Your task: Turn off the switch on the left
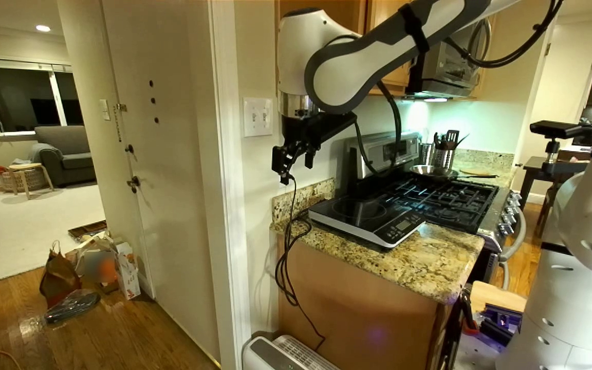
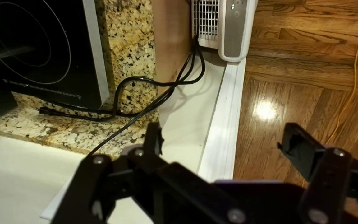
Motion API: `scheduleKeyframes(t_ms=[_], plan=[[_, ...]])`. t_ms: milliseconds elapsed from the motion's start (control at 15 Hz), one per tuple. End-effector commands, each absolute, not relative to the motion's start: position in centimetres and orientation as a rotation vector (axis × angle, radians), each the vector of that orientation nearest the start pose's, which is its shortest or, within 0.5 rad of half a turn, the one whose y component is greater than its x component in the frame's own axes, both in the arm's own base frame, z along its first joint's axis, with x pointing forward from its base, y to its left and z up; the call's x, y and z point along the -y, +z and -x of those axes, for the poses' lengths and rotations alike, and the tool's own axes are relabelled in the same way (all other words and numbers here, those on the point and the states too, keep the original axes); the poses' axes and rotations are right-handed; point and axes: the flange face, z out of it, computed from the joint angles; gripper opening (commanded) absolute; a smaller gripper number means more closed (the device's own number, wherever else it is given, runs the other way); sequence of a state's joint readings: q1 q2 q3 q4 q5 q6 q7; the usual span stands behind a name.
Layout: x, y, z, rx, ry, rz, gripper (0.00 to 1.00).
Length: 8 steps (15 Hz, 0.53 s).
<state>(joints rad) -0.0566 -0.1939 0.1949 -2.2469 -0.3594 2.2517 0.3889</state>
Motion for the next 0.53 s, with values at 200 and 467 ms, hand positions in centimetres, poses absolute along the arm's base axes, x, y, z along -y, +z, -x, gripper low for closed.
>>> scheduleKeyframes(t_ms=[200,467], plan=[[-4.1,48.7,-51.9,-0.438,-0.528,3.287,1.00],[-1.0,51.5,-53.1,-0.733,-0.587,3.149,1.00]])
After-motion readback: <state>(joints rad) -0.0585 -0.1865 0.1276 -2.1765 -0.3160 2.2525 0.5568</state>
